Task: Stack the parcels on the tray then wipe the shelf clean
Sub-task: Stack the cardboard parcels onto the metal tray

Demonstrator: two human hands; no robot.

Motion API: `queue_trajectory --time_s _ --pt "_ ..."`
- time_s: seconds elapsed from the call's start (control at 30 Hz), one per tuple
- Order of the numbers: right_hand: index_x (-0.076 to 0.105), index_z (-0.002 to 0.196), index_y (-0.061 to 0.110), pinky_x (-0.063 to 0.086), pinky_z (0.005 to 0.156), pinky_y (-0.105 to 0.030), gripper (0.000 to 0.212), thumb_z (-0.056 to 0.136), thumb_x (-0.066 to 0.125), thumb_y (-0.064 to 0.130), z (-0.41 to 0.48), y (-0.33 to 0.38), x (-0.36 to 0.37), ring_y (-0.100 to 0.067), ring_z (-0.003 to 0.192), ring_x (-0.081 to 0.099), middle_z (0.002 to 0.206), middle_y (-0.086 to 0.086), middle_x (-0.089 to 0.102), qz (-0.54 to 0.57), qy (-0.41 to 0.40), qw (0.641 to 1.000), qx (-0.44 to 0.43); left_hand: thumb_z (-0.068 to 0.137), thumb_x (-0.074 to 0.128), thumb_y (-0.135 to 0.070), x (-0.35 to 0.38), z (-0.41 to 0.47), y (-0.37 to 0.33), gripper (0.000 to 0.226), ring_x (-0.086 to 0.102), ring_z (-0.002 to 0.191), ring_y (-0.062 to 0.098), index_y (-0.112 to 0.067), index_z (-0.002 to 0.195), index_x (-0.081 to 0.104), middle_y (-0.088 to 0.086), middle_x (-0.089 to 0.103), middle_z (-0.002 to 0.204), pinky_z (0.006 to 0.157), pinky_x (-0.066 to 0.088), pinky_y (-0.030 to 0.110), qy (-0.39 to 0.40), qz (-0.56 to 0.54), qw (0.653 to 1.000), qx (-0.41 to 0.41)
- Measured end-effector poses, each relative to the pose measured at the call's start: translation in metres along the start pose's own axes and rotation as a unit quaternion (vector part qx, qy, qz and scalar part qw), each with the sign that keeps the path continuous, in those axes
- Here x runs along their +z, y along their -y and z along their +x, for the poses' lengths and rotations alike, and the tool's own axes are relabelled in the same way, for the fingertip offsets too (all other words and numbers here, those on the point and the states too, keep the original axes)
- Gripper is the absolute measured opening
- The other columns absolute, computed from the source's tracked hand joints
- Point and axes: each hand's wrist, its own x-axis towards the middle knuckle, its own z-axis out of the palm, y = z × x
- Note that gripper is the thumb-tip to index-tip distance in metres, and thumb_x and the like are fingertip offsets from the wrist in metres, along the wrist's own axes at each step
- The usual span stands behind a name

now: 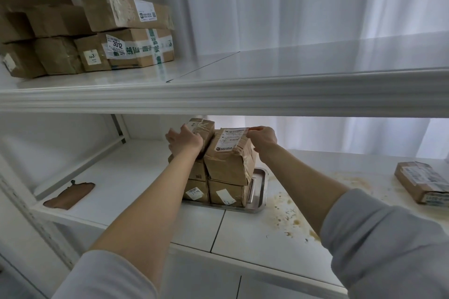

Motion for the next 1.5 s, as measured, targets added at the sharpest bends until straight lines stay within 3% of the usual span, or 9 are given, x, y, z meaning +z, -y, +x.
queue_trajectory --time_s 0.2,0.33,0.43,0.57,0.77,0.93,1.07,1.27,1.5 --pt "0.063 0.121 0.009 0.050 0.092 -0.035 0.033 0.089 0.061 0.015 0.002 -0.003 -0.020 -0.020 0.101 0.054 0.118 -0.007 0.063 -0.002 -0.004 1.000 -0.008 0.095 0.044 -0.014 0.005 -0.023 -0.039 0.036 0.045 0.126 0.029 -0.007 0.128 0.054 0.017 0.041 0.138 0.100 0.041 0.038 -0.056 -0.036 0.990 0.123" --pt "0.063 0.119 0.009 0.047 0.086 -0.030 0.030 0.089 0.060 0.012 0.000 -0.008 -0.053 -0.022 0.106 0.057 0.118 -0.008 0.064 -0.004 -0.023 1.000 -0.014 0.093 0.049 -0.015 0.027 -0.043 -0.071 0.023 0.059 0.098 0.034 0.004 0.092 0.063 0.020 0.063 0.094 0.082 0.047 0.037 -0.031 -0.056 0.981 0.183" --pt "0.063 0.118 0.008 0.043 0.082 -0.028 0.028 0.090 0.059 0.013 -0.003 -0.015 -0.086 -0.023 0.104 0.056 0.118 -0.009 0.063 -0.001 -0.039 0.999 -0.008 0.089 0.058 -0.018 0.052 -0.063 -0.095 0.025 0.056 0.113 0.028 -0.004 0.108 0.064 0.013 0.064 0.116 0.098 0.043 0.035 0.008 -0.100 0.969 0.224" --pt "0.063 0.116 0.003 0.046 0.087 -0.032 0.028 0.090 0.059 0.014 0.000 -0.029 -0.136 -0.026 0.105 0.058 0.120 -0.012 0.064 -0.009 -0.077 0.997 0.012 0.087 0.063 -0.020 0.092 -0.096 -0.127 0.014 0.059 0.107 0.024 -0.010 0.094 0.070 0.009 0.067 0.109 0.092 0.041 0.028 0.060 -0.107 0.957 0.263" --pt "0.060 0.123 0.010 0.044 0.091 -0.032 0.034 0.090 0.059 0.019 0.014 -0.063 -0.219 -0.026 0.114 0.055 0.124 -0.008 0.062 -0.032 -0.135 0.989 0.042 0.095 0.051 -0.039 0.147 -0.157 -0.180 0.050 0.058 0.070 0.017 -0.003 0.066 0.071 0.007 0.071 0.076 0.078 0.041 0.025 0.211 -0.115 0.933 0.266" --pt "0.053 0.128 0.014 0.047 0.091 -0.036 0.042 0.087 0.059 0.021 0.018 -0.099 -0.285 -0.031 0.115 0.052 0.129 -0.012 0.052 -0.087 -0.183 0.974 0.100 0.095 0.049 -0.015 0.198 -0.193 -0.204 0.025 0.062 0.100 0.023 -0.002 0.102 0.069 0.010 0.071 0.106 0.081 0.043 0.022 0.285 -0.076 0.921 0.256" --pt "0.041 0.135 0.013 0.044 0.090 -0.038 0.054 0.085 0.061 0.023 0.023 -0.122 -0.326 -0.036 0.119 0.045 0.137 -0.017 0.037 -0.177 -0.212 0.950 0.147 0.094 0.053 -0.016 0.228 -0.209 -0.218 0.029 0.057 0.115 0.026 -0.003 0.118 0.062 0.013 0.063 0.121 0.095 0.044 0.030 0.324 -0.046 0.913 0.243" --pt "0.023 0.145 0.015 0.035 0.103 -0.041 0.086 0.079 0.073 0.038 0.034 -0.147 -0.360 -0.038 0.132 0.030 0.144 -0.021 0.024 -0.275 -0.201 0.921 0.189 0.093 0.054 -0.018 0.270 -0.235 -0.232 0.036 0.056 0.117 0.025 -0.002 0.125 0.058 0.012 0.061 0.126 0.097 0.043 0.029 0.363 -0.037 0.898 0.245" --pt "0.025 0.140 0.018 0.032 0.105 -0.047 0.093 0.070 0.074 0.055 0.061 -0.157 -0.389 -0.041 0.133 0.028 0.145 -0.022 0.025 -0.358 -0.175 0.895 0.200 0.091 0.056 -0.018 0.301 -0.243 -0.227 0.035 0.058 0.113 0.024 -0.004 0.123 0.058 0.012 0.062 0.122 0.096 0.046 0.030 0.385 -0.051 0.893 0.227"
